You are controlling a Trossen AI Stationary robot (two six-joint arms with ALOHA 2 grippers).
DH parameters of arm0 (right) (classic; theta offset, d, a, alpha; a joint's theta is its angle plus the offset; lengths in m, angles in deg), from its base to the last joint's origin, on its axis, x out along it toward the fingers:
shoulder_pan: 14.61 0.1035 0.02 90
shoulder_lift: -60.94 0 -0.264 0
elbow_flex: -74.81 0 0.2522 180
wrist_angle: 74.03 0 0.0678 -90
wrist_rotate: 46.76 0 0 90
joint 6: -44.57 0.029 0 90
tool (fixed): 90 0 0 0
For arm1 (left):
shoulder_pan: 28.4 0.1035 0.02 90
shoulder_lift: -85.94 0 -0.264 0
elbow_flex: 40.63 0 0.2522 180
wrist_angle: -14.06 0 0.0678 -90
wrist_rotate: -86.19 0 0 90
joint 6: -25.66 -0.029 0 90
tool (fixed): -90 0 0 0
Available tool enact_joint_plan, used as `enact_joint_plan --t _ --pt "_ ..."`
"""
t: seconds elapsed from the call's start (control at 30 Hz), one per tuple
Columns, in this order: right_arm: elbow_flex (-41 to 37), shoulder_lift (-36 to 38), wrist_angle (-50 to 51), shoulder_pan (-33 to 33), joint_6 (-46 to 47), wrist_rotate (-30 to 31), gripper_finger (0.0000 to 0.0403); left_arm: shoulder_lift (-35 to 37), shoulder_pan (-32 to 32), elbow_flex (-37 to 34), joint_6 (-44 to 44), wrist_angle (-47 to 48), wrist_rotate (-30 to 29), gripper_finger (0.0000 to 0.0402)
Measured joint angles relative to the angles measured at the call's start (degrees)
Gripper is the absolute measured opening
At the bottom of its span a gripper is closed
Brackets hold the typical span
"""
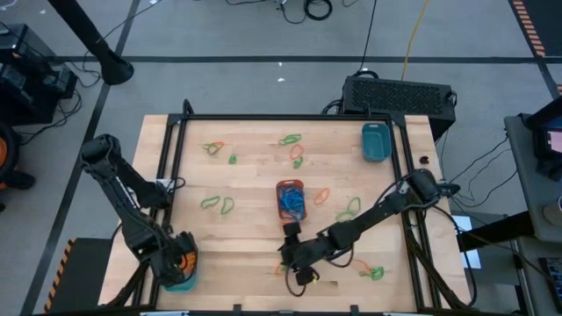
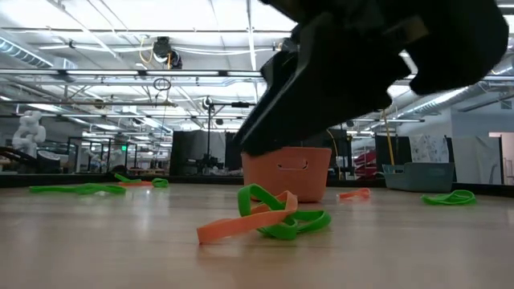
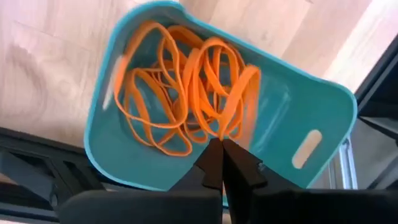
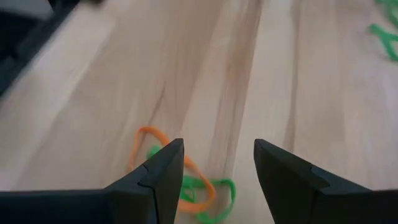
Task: Sort rubber bands into baskets
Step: Put the orange rubber band into the green bin
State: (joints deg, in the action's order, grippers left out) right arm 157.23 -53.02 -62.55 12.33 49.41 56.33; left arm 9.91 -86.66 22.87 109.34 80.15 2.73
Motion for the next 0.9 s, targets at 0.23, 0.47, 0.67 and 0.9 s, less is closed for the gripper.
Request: enact_joint_plan --t 0.23,0.47,0.67,0.9 --pt "6.66 -5.68 3.8 0.0 -2.41 -4.54 0.0187 0.0 0.0 -0.37 -0.45 0.71 -2.28 0.0049" --pt "7.33 -6.29 3.89 0.01 -2.58 -7.46 0.0187 0.01 0.0 -0.37 -0.48 0.74 -2.97 0.0106" --pt "7.42 -7.9 2.05 -0.52 -2.3 -7.25 0.0187 0.0 0.11 -0.37 -0.4 0.79 -2.95 0.0131" --pt "7.51 -9.7 2.54 -0.68 -0.11 -10.07 0.0185 0.0 0.11 -0.37 -0.38 0.96 -2.95 0.0132"
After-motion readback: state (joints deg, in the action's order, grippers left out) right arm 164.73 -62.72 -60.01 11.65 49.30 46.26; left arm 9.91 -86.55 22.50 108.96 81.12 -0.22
